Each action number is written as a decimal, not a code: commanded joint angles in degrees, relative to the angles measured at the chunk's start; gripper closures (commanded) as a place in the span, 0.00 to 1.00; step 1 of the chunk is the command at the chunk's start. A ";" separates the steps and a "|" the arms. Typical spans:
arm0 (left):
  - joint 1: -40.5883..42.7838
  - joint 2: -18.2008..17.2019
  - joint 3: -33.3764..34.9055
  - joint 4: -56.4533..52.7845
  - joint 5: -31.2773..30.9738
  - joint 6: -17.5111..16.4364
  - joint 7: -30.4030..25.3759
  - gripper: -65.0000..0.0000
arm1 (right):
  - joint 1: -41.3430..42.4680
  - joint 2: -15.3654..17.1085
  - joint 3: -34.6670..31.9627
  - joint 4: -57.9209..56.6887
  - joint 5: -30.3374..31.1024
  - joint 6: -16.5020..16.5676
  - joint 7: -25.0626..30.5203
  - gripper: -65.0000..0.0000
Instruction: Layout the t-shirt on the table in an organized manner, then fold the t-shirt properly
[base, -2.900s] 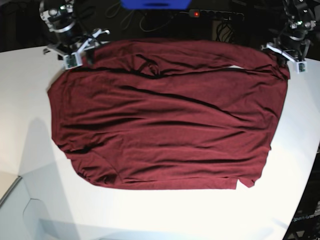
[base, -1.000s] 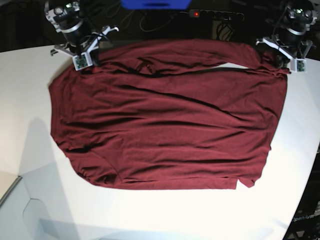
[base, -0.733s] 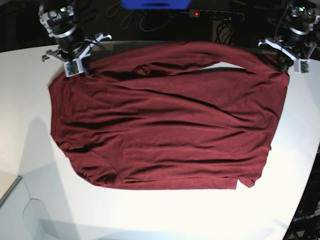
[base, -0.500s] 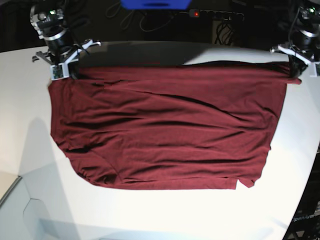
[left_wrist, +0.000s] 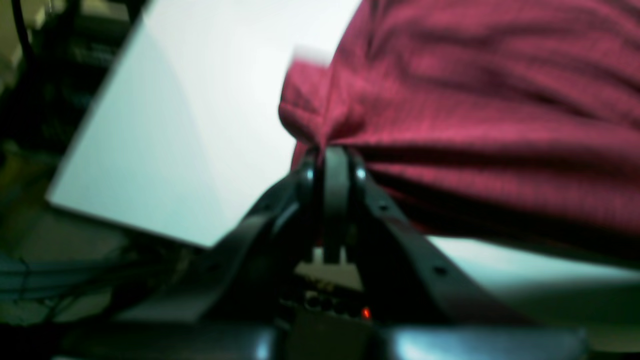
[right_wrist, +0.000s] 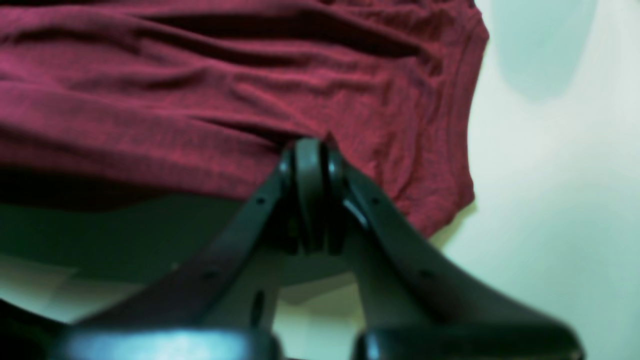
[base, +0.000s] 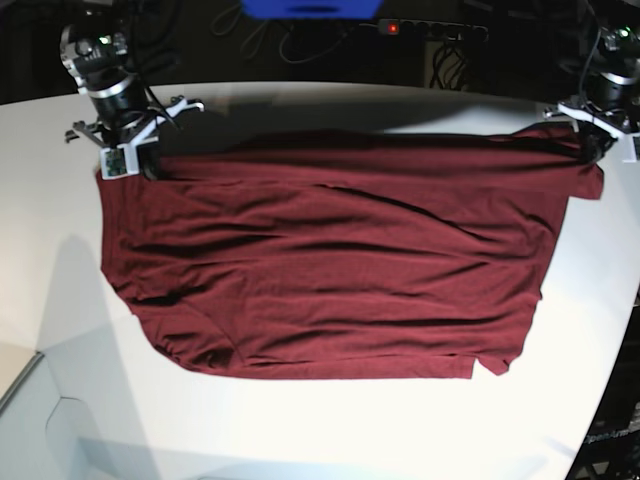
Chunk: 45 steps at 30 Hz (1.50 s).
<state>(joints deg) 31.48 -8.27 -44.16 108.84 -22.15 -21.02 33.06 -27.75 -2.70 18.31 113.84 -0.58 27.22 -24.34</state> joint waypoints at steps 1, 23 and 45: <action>-0.94 -0.83 -0.54 0.92 -0.49 0.22 -2.07 1.00 | 0.98 0.28 0.11 0.93 0.71 -0.01 1.44 1.00; -6.74 -1.44 -0.54 -10.07 -0.40 0.22 -2.07 1.00 | 14.43 0.28 -0.85 -11.56 0.62 -0.01 1.35 1.00; -13.51 -1.27 -0.19 -19.65 -0.40 0.22 -2.07 1.00 | 23.48 3.53 -5.25 -20.35 0.62 -0.01 1.44 1.00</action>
<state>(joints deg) 18.31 -8.67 -44.10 88.18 -22.20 -20.82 32.60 -5.23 0.60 13.02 92.25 -0.78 27.22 -24.84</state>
